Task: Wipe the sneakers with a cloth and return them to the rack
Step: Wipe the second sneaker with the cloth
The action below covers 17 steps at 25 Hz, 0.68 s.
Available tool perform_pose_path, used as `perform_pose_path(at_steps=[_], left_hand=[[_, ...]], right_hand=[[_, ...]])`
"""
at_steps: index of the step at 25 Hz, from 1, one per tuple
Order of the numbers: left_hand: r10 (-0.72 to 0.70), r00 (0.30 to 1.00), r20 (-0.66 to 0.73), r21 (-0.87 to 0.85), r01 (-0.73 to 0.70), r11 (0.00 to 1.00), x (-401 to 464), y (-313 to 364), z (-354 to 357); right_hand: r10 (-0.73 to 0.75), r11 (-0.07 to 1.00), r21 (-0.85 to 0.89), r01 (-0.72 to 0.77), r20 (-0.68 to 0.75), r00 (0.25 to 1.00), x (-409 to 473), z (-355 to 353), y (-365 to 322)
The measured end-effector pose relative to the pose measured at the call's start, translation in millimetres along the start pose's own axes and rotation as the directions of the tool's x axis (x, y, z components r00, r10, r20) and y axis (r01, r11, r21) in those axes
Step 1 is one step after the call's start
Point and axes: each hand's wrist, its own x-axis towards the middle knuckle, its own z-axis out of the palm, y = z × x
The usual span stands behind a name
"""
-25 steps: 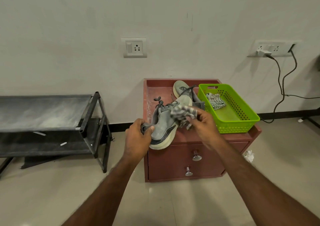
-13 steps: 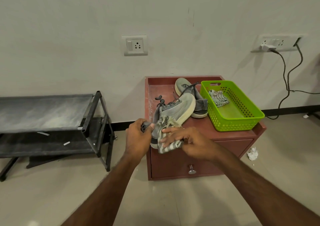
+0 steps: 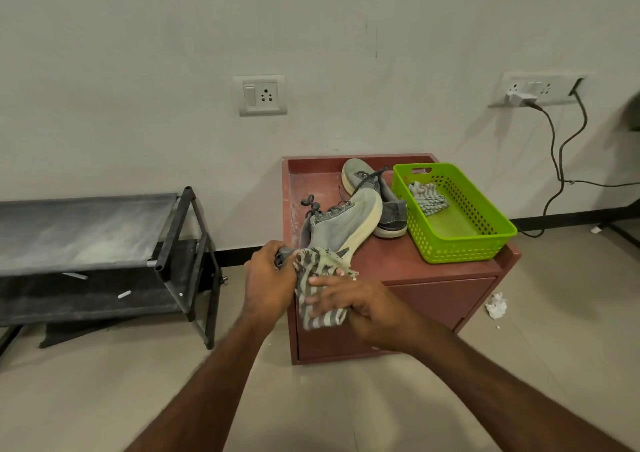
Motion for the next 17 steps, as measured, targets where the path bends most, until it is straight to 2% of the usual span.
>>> perform_pose_path(at_steps=[2,3,5,7,8,9,10,11,12,13,14,15,16,17], left_hand=[[0.002,1.0,0.008,-0.002,-0.002,1.0,2,-2,1],[0.003,1.0,0.01,-0.002,-0.003,1.0,1,-2,1],[0.005,1.0,0.014,-0.011,-0.005,1.0,-1,0,1],[0.007,0.999,0.036,-0.013,-0.007,1.0,-3,4,-1],[0.005,0.999,0.041,-0.008,-0.004,1.0,-4,5,-2],[-0.001,0.999,0.042,-0.006,0.001,1.0,-3,5,-2],[-0.005,0.999,0.039,-0.007,0.006,1.0,-2,4,-2],[-0.008,0.999,0.037,-0.008,0.008,1.0,-2,3,-1],[-0.008,0.999,0.032,-0.008,0.008,1.0,-2,2,0],[-0.011,1.0,0.024,-0.006,0.011,1.0,-2,1,0],[-0.019,1.0,0.014,-0.01,0.02,1.0,-2,1,1],[-0.029,1.0,0.007,-0.018,0.029,0.999,-2,2,1],[-0.039,0.999,0.001,-0.032,0.039,0.999,-3,1,2],[-0.047,0.999,-0.002,-0.044,0.047,0.998,-3,2,3]], right_hand=[[0.052,0.998,0.044,-0.045,-0.154,0.987,5,-5,4],[0.056,0.998,0.001,-0.057,-0.203,0.977,9,-3,6],[-0.007,0.996,-0.089,-0.007,-0.158,0.987,10,5,8],[0.028,1.0,0.017,-0.026,-0.151,0.988,5,3,12],[0.108,0.988,0.136,-0.08,-0.217,0.97,5,-4,14],[0.212,0.954,0.274,-0.122,-0.327,0.921,7,-15,19],[0.313,0.919,0.37,-0.141,-0.464,0.829,12,-29,27],[0.376,0.913,0.371,-0.171,-0.602,0.705,17,-44,36],[0.368,0.93,0.29,-0.226,-0.72,0.588,23,-57,47],[0.306,0.943,0.176,-0.281,-0.787,0.536,27,-63,59],[0.252,0.943,0.068,-0.325,-0.783,0.568,30,-63,68],[0.241,0.933,-0.014,-0.36,-0.721,0.649,32,-57,73],[0.265,0.917,-0.069,-0.394,-0.634,0.727,32,-48,74],[0.299,0.906,-0.088,-0.415,-0.562,0.771,30,-36,74]])
